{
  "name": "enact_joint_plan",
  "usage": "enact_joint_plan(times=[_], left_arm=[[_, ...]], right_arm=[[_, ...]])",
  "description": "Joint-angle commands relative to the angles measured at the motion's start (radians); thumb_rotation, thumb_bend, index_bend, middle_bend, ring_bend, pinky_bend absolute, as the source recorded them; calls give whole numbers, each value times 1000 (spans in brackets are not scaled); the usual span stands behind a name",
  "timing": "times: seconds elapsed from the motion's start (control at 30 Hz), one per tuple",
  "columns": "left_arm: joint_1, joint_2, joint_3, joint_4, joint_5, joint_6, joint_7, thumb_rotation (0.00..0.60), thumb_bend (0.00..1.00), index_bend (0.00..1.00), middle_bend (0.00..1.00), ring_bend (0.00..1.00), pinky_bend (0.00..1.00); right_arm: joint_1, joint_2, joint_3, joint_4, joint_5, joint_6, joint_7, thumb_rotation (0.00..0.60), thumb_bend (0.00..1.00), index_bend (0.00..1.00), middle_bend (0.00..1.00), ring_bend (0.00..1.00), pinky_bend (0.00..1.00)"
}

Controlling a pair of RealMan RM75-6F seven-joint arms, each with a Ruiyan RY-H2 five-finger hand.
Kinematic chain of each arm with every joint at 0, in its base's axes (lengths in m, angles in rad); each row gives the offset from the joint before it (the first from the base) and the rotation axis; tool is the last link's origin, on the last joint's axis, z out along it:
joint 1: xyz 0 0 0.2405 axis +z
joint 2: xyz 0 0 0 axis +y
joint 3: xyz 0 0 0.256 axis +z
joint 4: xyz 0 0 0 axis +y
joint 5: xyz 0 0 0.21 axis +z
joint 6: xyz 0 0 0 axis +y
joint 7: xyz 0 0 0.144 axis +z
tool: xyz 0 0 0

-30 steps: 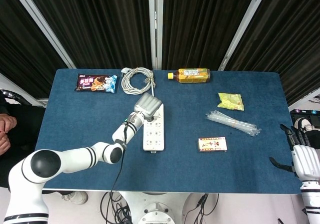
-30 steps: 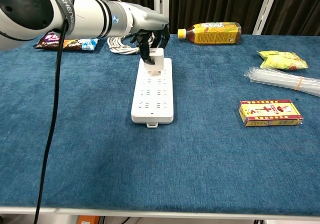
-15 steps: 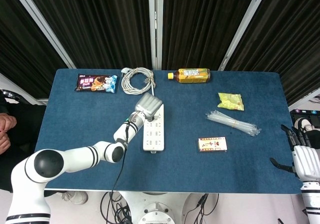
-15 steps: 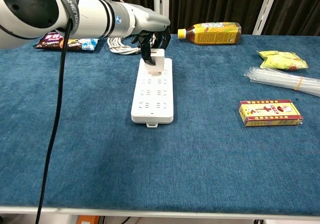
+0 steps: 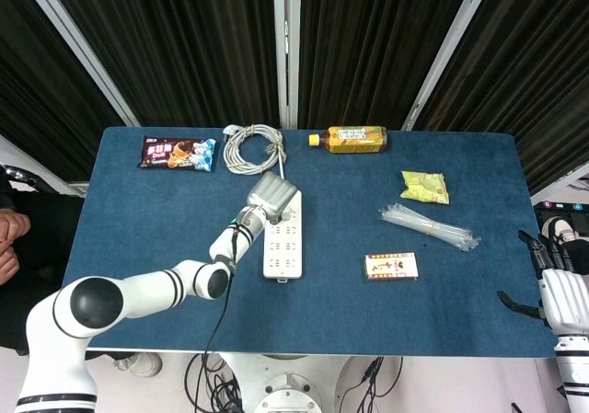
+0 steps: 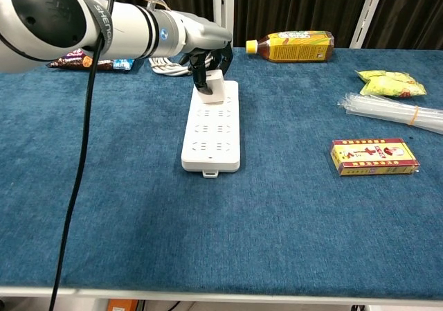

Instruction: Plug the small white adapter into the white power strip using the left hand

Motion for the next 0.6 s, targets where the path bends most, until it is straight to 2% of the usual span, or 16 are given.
enact_joint_plan(times=[0.03, 0.43, 0.5, 0.6], left_arm=[[-6, -6, 0, 5, 0, 1, 5, 600, 527, 697, 808, 666, 647], [-22, -26, 12, 24, -21, 12, 41, 600, 522, 683, 792, 662, 640], [-19, -19, 10, 14, -21, 22, 42, 600, 515, 638, 749, 642, 630], [-17, -3, 10, -15, -22, 33, 46, 600, 483, 529, 630, 569, 619]], right_arm=[[-1, 1, 0, -1, 1, 1, -1, 600, 77, 0, 127, 0, 0], [-5, 1, 2, 4, 3, 3, 6, 600, 77, 0, 127, 0, 0], [-5, 1, 2, 5, 3, 4, 7, 600, 77, 0, 127, 0, 0], [-5, 0, 2, 7, 1, 4, 10, 600, 77, 0, 127, 0, 0]])
